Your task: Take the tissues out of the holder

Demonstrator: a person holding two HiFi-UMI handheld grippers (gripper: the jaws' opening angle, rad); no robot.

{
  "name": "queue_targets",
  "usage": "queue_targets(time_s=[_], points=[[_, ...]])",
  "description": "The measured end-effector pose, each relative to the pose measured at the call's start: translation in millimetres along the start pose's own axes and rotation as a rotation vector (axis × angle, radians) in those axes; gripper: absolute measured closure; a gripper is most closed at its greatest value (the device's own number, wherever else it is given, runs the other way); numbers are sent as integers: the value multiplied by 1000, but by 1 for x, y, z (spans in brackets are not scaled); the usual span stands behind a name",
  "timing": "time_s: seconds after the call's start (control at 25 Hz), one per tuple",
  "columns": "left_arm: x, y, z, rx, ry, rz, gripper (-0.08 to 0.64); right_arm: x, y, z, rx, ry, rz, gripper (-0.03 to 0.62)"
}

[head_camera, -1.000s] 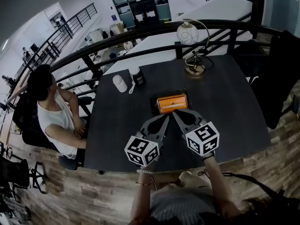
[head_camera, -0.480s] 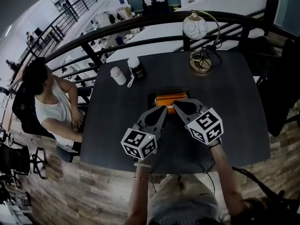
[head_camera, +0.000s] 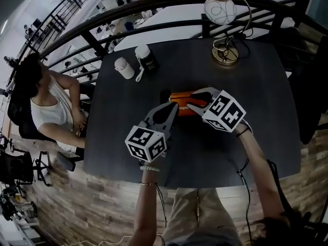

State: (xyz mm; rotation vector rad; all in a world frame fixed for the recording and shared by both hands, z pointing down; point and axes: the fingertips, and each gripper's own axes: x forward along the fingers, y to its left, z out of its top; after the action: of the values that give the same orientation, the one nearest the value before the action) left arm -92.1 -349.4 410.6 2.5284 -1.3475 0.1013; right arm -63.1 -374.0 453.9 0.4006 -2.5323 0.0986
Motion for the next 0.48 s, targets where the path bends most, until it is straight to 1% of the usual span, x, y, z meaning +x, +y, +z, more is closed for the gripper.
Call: queue_targets(time_s=[0.2,0.32,0.48], points=[[2,13,-8,7,20,5,552,21,-5,-17,-145,161,25,480],[4,17,-9,10,28,8,552,30,-2,-22,-199,232,57,476],[5,22,-15,6,42,15,552,44,-5,-33,-247,312,69,474]])
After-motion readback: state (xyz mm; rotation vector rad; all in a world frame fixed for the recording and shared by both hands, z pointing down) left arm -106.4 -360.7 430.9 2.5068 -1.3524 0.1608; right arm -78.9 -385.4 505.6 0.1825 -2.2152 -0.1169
